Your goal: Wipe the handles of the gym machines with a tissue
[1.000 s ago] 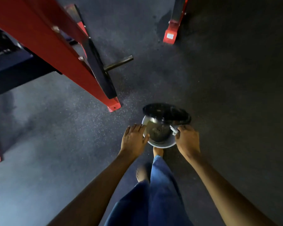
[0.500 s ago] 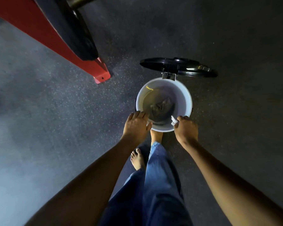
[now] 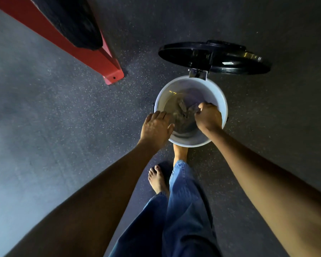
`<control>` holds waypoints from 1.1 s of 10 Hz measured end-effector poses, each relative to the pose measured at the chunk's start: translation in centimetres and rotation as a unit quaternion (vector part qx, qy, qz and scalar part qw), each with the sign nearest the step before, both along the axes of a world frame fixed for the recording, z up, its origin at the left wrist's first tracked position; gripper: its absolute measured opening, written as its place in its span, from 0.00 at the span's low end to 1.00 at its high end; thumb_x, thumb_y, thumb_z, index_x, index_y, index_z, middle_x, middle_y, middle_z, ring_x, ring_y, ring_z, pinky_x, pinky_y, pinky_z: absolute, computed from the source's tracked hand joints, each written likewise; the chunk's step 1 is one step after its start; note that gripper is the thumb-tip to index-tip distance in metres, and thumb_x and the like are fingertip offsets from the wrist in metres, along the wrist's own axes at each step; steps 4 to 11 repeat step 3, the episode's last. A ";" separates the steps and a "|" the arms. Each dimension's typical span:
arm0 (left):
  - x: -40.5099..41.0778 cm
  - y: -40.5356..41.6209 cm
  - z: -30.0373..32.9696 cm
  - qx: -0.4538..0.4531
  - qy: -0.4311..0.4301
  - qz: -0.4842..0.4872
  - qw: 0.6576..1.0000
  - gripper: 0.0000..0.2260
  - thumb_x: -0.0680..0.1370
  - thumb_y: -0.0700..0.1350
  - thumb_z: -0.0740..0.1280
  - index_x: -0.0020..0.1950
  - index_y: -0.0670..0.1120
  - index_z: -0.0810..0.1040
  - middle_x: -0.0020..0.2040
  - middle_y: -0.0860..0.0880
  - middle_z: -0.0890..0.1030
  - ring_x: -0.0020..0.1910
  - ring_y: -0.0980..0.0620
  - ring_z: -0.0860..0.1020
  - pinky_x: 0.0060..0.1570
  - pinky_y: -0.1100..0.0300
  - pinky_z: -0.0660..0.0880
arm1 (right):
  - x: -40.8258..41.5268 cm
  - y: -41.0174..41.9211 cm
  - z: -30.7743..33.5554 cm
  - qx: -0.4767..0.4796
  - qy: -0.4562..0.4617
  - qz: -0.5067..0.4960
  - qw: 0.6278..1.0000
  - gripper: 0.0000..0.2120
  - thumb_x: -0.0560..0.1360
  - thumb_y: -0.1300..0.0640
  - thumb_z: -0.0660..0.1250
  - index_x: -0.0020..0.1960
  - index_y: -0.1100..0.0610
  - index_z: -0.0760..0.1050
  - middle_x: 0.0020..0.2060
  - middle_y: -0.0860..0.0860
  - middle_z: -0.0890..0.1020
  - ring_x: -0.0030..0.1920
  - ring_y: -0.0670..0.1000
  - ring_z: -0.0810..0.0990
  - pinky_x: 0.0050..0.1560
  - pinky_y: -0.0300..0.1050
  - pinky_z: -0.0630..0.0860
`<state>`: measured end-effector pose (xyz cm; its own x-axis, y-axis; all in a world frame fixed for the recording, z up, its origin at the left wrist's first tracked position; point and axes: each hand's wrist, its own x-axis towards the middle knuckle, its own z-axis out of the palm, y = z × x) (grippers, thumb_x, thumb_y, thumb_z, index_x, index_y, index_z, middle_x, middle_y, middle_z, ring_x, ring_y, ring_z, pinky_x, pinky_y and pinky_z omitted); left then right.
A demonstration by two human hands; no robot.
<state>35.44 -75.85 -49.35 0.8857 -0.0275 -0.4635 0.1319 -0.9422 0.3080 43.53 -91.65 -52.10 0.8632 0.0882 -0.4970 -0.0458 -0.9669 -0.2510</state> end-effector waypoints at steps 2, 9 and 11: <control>1.4 -0.7 1.7 -0.003 -0.023 0.011 1.000 0.18 0.82 0.50 0.59 0.69 0.43 0.71 0.65 0.44 0.75 0.67 0.45 0.70 0.68 0.52 0.62 | -0.1 -0.8 2.4 0.000 0.001 0.017 1.000 0.12 0.78 0.57 0.60 0.58 0.60 0.75 0.53 0.57 0.80 0.55 0.56 0.78 0.55 0.49 0.74; 0.8 -1.2 3.3 0.006 -0.014 0.023 1.000 0.18 0.82 0.51 0.57 0.70 0.44 0.70 0.66 0.45 0.75 0.67 0.46 0.69 0.69 0.53 0.62 | -1.4 -1.3 4.0 -0.008 -0.001 0.004 1.000 0.12 0.78 0.56 0.60 0.58 0.60 0.75 0.53 0.57 0.80 0.54 0.56 0.78 0.55 0.51 0.75; 0.8 -1.2 3.3 0.006 -0.014 0.023 1.000 0.18 0.82 0.51 0.57 0.70 0.44 0.70 0.66 0.45 0.75 0.67 0.46 0.69 0.69 0.53 0.62 | -1.4 -1.3 4.0 -0.008 -0.001 0.004 1.000 0.12 0.78 0.56 0.60 0.58 0.60 0.75 0.53 0.57 0.80 0.54 0.56 0.78 0.55 0.51 0.75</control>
